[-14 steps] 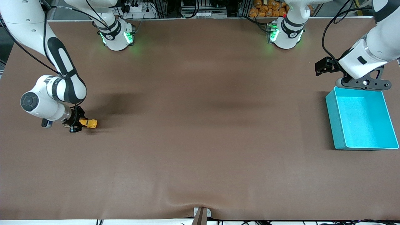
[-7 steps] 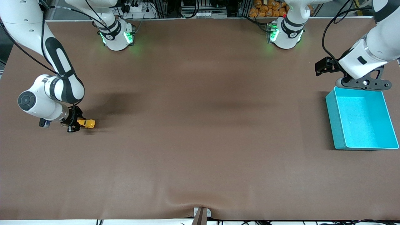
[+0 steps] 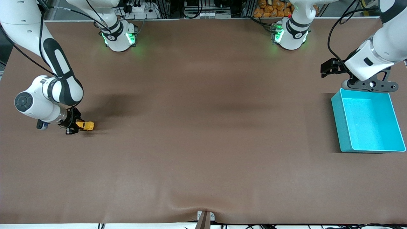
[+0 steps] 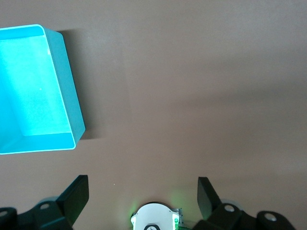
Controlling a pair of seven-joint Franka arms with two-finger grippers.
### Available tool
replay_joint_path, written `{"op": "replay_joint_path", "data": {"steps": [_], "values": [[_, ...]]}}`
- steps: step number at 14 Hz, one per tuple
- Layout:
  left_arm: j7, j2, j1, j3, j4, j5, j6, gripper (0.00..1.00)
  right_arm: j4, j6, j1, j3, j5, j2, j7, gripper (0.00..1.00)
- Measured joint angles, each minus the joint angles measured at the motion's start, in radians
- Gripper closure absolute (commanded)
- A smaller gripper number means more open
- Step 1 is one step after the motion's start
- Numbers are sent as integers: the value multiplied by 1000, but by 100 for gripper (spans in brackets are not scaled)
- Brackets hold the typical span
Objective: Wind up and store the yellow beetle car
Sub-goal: 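Pull the gripped car backward along the table with the right gripper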
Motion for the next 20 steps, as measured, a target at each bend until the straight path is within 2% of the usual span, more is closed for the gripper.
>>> {"op": "replay_joint_path", "data": {"steps": [4, 20], "values": [[0, 0, 0, 0, 0, 0, 0, 0, 10, 5, -24, -1, -40, 7, -5, 76], [0, 5, 1, 1, 0, 0, 0, 0, 54, 31, -122, -3, -110, 40, -82, 76]]}}
